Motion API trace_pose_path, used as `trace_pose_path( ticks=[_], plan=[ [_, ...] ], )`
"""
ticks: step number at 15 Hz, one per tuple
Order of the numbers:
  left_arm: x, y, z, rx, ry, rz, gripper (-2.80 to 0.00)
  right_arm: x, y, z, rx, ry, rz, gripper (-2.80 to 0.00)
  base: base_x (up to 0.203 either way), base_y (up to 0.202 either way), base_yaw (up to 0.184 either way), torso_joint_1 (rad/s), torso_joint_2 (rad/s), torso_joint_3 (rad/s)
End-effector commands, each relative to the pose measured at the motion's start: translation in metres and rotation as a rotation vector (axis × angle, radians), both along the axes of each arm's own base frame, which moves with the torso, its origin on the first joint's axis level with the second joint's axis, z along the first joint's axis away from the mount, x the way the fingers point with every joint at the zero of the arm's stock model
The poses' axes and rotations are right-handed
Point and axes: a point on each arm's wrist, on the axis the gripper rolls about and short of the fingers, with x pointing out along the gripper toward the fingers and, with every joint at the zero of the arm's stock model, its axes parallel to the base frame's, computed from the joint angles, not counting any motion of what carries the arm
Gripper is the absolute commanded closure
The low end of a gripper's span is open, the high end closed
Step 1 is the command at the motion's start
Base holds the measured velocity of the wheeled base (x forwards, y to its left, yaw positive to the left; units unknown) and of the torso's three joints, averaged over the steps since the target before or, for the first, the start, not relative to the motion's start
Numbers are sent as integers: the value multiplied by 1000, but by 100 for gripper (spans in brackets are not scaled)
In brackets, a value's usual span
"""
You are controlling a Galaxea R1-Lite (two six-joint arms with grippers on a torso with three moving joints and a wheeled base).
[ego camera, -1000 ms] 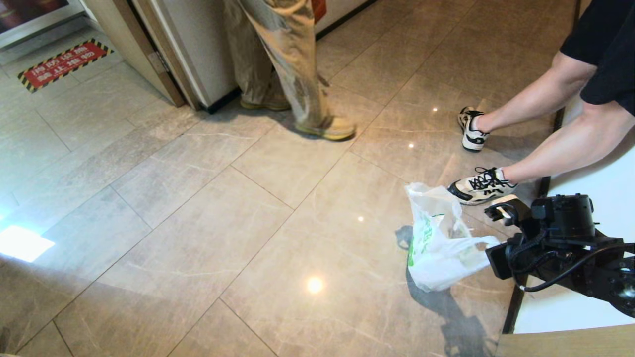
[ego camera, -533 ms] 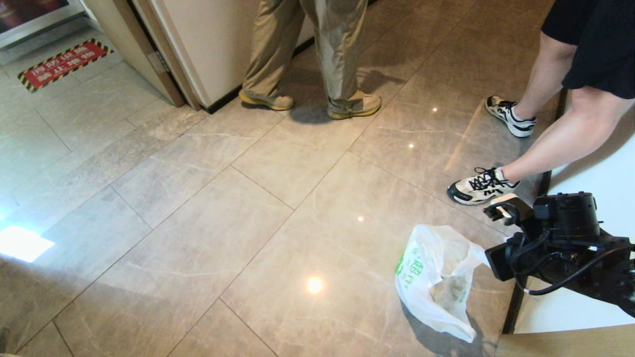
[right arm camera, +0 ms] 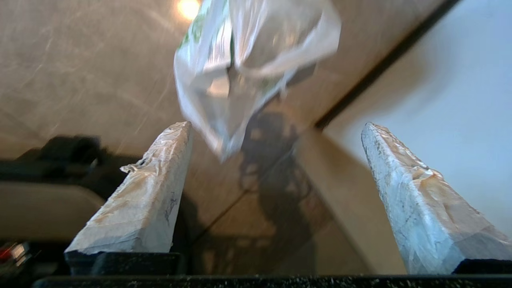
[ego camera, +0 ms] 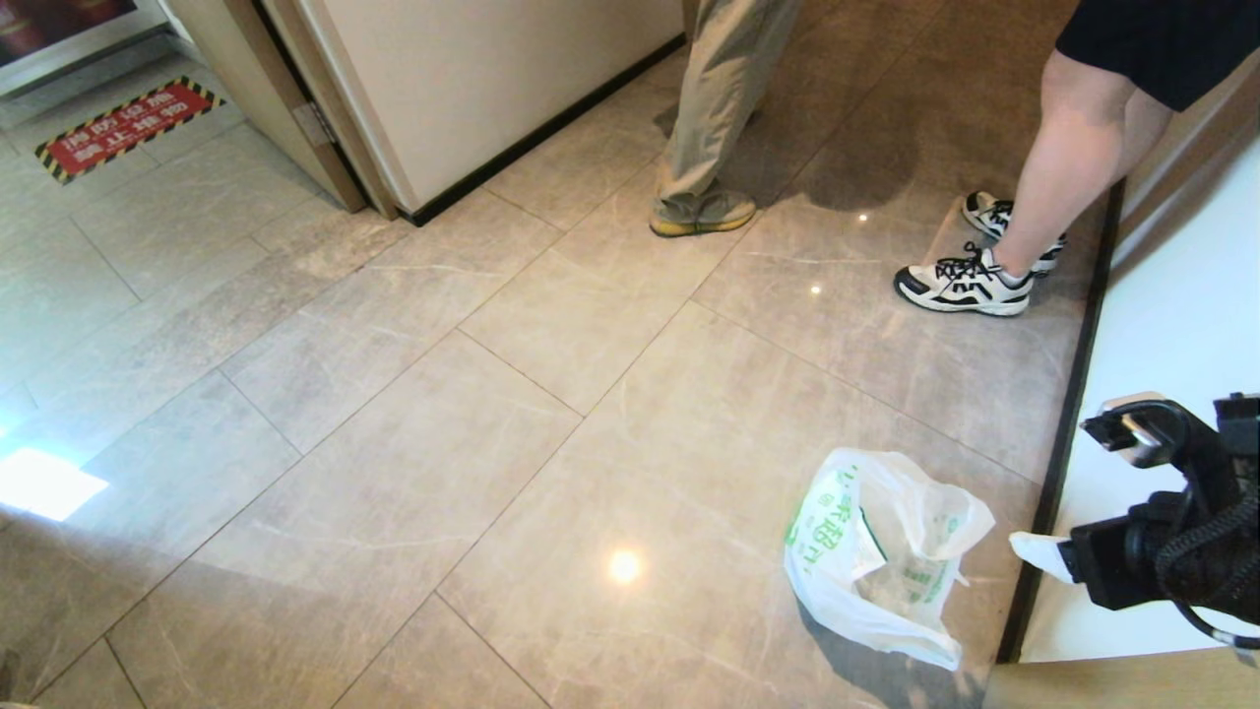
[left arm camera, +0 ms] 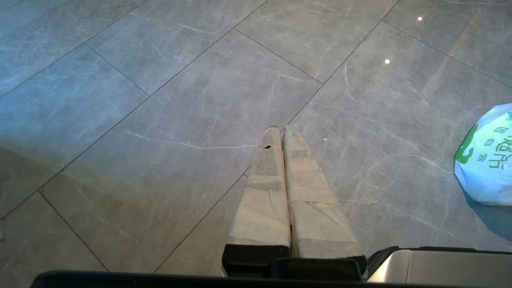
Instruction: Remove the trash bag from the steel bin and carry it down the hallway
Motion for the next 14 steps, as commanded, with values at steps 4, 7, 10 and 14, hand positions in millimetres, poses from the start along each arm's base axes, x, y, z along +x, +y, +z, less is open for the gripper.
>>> trace_pose_path(
  ticks=[4,7,10,14],
  plan=[
    [0,0,0,-1,1,1,0,-48,-5,21,115,-89,-40,0,0,0,0,0,0,0],
    [0,0,0,-1,0,2,0,-85,-12,25,108,-119,-33,0,0,0,0,0,0,0],
    [0,0,0,-1,1,0,0,-127,-20,6,105,-152,-41,0,0,0,0,0,0,0],
    [0,0,0,-1,0,0,0,-155,-26,-30,106,-172,-98,0,0,0,0,0,0,0]
  ],
)
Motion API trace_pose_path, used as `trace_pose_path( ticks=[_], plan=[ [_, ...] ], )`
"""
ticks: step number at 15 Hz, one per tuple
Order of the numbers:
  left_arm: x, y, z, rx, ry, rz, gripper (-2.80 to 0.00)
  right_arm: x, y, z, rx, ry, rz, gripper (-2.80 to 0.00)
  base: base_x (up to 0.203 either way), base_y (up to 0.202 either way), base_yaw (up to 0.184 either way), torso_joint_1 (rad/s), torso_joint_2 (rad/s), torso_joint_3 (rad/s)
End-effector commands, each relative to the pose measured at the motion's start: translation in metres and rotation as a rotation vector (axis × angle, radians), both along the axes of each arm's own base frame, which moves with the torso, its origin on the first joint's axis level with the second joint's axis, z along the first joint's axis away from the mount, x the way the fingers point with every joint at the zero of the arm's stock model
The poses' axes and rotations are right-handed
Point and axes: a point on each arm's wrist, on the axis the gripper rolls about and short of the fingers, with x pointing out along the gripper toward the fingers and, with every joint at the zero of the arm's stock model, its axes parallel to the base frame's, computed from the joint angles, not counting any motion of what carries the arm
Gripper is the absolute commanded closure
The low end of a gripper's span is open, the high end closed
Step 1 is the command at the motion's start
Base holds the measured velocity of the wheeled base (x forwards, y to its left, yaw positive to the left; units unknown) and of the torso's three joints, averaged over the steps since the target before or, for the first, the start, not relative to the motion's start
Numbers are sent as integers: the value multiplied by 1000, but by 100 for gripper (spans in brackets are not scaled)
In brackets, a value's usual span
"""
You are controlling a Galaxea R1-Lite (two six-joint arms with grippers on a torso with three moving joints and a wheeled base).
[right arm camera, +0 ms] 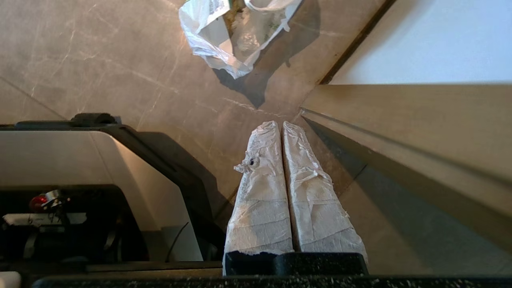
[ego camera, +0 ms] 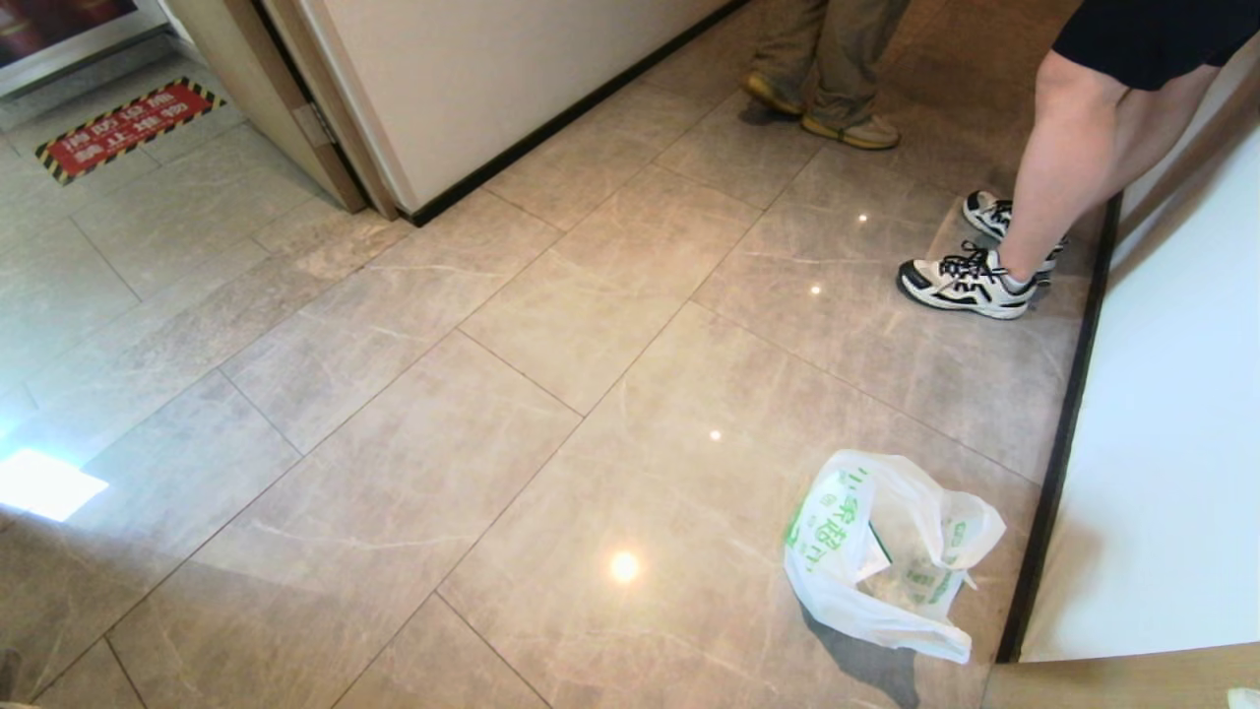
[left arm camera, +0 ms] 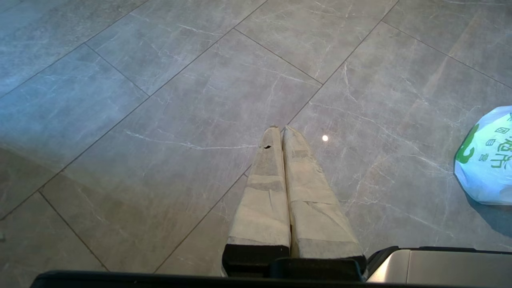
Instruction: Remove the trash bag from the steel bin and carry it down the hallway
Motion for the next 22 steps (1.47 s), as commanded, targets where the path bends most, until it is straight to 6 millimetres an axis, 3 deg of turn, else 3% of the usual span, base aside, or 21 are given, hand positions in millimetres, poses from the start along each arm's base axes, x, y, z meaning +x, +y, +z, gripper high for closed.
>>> trace_pose_path(
  ticks=[1,7,9,12,14,22],
  plan=[
    [0,0,0,-1,0,0,0,-23,-4,-23,11,-69,-37,0,0,0,0,0,0,0],
    [0,0,0,-1,0,0,0,-49,-4,-41,48,-275,39,0,0,0,0,0,0,0],
    [0,0,0,-1,0,0,0,-60,-3,-49,52,-415,57,0,0,0,0,0,0,0],
    [0,0,0,-1,0,0,0,-62,-2,-55,51,-471,73,0,0,0,0,0,0,0],
    [0,0,0,-1,0,0,0,-64,-2,-57,59,-608,83,0,0,0,0,0,0,0],
    [0,0,0,-1,0,2,0,-63,-2,-59,84,-619,74,0,0,0,0,0,0,0]
  ],
)
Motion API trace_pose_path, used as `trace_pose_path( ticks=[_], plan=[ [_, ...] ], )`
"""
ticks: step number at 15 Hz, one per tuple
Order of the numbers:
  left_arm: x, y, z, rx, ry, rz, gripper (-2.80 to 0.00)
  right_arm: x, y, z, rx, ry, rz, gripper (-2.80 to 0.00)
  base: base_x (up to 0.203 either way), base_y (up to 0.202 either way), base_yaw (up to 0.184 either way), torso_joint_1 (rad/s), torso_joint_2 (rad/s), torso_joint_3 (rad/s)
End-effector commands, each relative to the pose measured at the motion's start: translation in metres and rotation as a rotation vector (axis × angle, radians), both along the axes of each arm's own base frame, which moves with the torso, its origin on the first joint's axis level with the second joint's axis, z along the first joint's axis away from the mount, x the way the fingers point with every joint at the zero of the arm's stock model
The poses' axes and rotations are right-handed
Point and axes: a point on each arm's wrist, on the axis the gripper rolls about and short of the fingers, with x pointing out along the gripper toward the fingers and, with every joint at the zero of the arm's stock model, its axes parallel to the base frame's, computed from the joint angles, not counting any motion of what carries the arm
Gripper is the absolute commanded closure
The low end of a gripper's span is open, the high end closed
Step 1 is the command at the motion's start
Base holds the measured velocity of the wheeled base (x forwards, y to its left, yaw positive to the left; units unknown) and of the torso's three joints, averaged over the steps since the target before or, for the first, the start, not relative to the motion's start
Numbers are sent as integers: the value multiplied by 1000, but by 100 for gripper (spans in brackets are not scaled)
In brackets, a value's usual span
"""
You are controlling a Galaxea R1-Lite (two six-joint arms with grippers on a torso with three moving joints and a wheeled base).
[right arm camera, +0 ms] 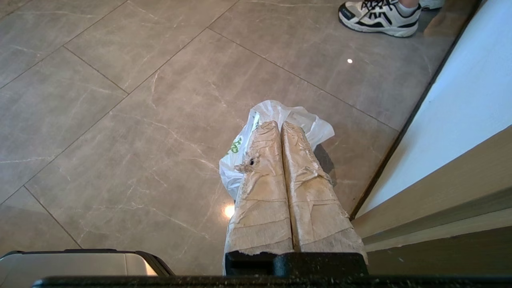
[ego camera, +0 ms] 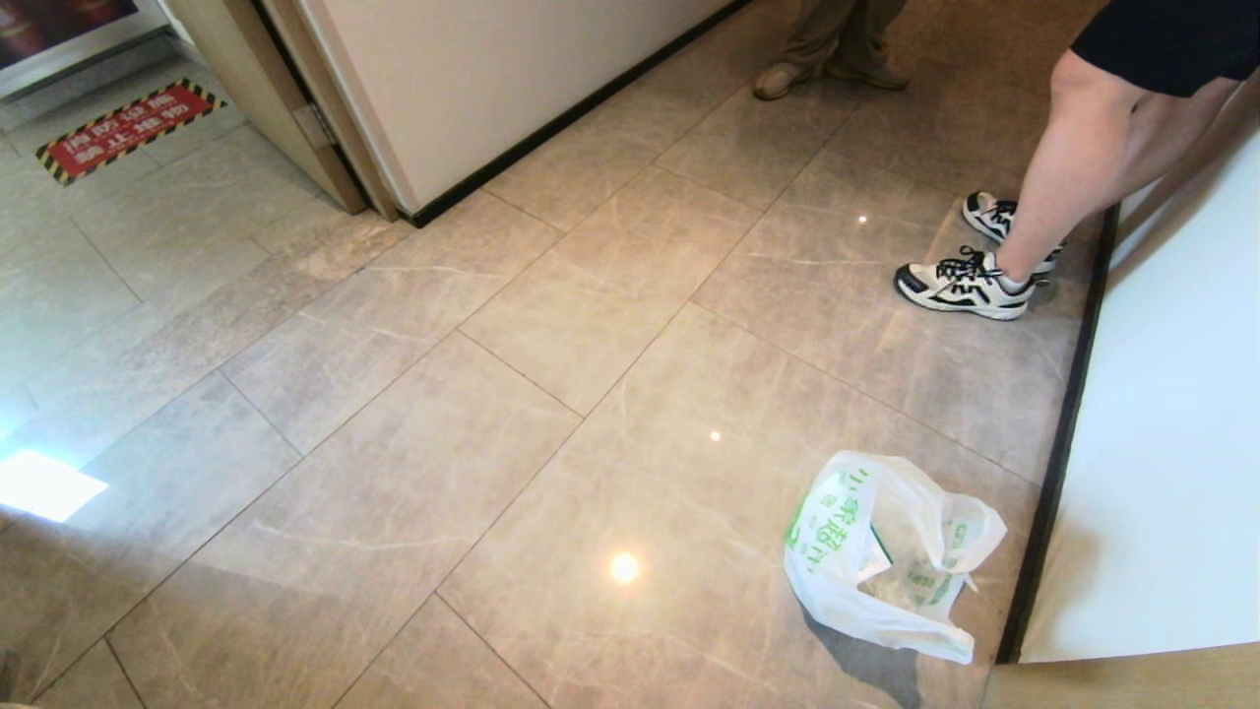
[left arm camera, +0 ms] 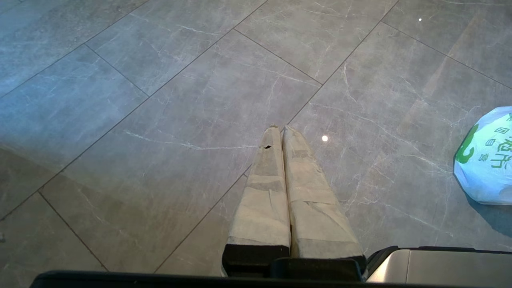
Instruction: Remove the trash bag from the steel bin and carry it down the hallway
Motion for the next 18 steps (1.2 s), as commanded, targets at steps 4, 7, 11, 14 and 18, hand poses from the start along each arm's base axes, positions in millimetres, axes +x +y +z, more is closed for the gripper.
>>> trace_pose_path(
  ticks=[4,7,11,14,18],
  plan=[
    [0,0,0,4,1,-1,0,2,0,-9,0,30,0,0,0,0,0,0,0,0],
    [0,0,0,3,4,-1,0,2,0,-9,0,30,0,0,0,0,0,0,0,0],
    [0,0,0,-1,3,-1,0,2,0,-9,-2,30,2,0,0,0,0,1,2,83],
    [0,0,0,-6,1,1,0,2,0,-9,0,30,0,0,0,0,0,0,4,183],
    [0,0,-1,-6,3,1,0,2,0,-9,-3,30,2,0,0,0,0,6,1,198]
  ],
)
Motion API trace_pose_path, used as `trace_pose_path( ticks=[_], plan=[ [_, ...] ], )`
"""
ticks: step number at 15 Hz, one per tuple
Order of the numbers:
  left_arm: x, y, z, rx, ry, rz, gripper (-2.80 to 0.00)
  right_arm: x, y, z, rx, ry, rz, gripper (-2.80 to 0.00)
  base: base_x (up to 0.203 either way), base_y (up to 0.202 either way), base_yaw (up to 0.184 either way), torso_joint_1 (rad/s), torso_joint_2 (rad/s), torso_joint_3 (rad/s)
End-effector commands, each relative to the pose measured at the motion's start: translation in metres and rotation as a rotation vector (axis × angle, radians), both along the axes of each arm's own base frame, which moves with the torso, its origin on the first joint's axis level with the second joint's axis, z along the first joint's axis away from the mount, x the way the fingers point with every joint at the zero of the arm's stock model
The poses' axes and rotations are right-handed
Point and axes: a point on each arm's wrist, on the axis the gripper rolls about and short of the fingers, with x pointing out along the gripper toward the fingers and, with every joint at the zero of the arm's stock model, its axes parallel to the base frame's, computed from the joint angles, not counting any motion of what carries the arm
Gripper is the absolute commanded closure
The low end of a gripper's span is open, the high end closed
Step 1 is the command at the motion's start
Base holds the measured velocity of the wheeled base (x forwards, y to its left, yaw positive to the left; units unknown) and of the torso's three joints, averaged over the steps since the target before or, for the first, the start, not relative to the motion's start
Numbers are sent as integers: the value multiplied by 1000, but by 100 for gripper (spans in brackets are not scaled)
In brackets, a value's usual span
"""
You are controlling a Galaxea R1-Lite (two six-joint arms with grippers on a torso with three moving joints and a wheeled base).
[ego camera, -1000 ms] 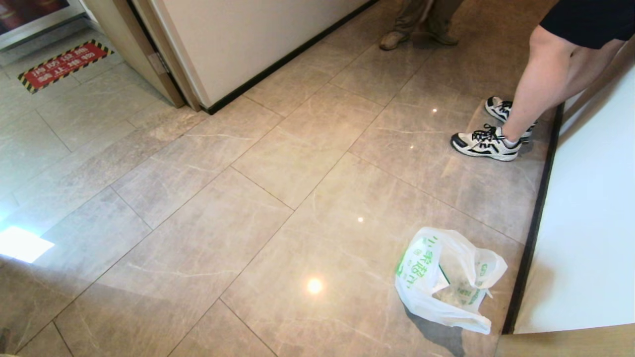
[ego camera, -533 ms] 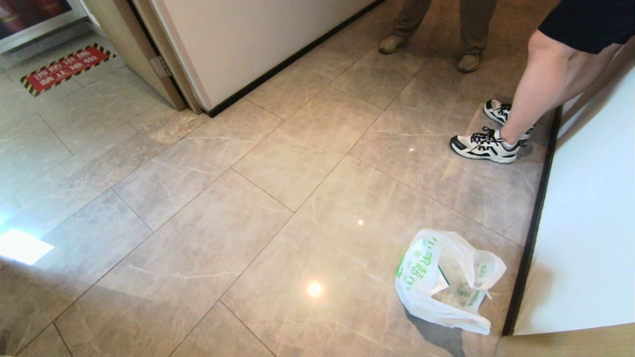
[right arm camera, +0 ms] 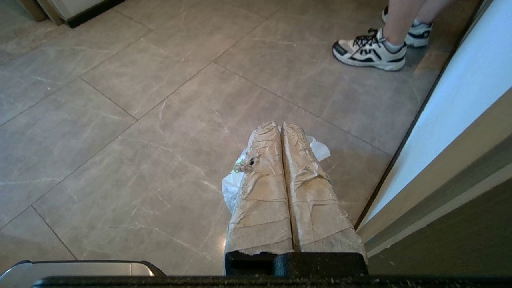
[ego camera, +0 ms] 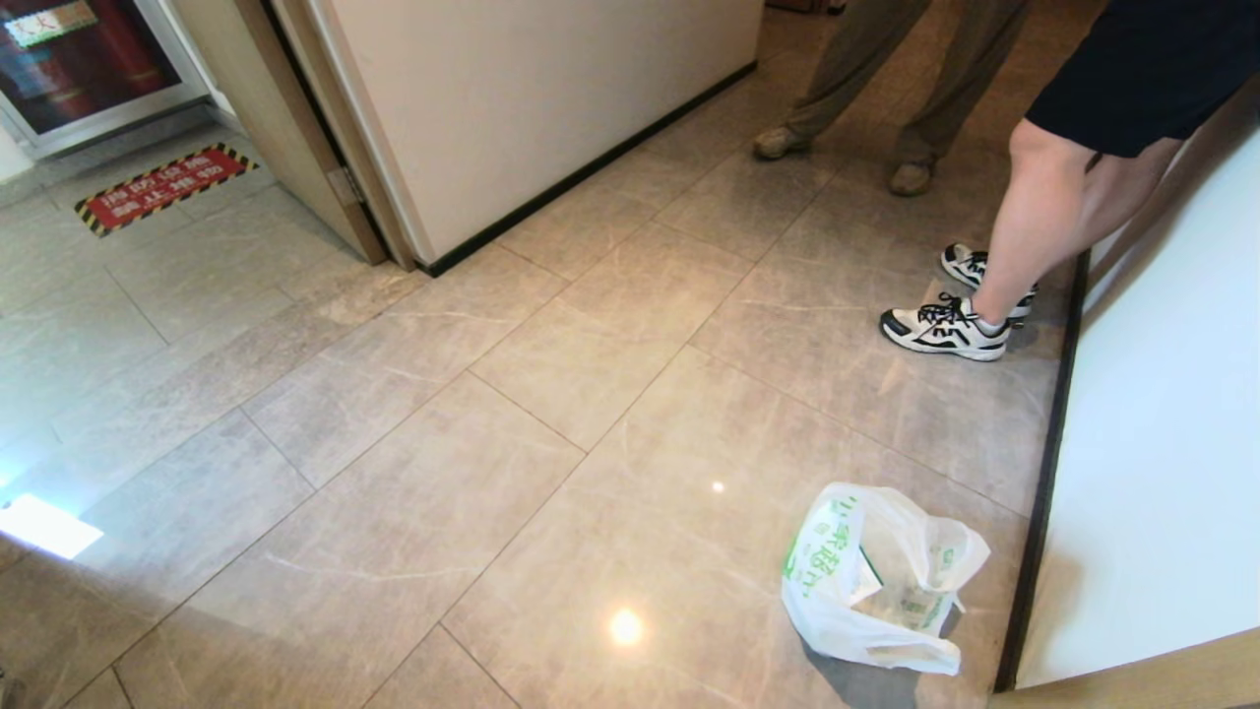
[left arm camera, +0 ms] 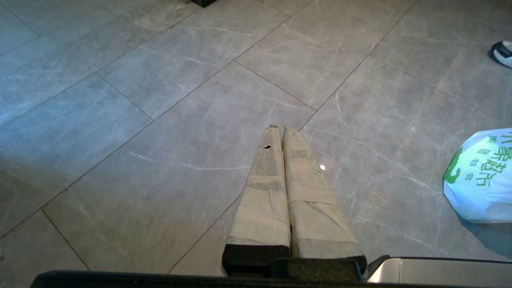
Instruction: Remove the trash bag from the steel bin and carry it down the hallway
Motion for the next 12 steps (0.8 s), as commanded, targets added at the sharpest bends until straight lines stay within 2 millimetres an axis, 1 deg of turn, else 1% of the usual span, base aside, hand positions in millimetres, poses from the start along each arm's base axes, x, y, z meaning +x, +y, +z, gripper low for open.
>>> trace_pose_path(
  ticks=[1,12],
  plan=[
    [0,0,0,-1,0,0,0,3,0,-9,-3,33,1,0,0,0,0,0,0,200],
    [0,0,0,-2,-2,0,0,3,0,-9,-9,35,2,0,0,0,0,3,1,205]
  ],
)
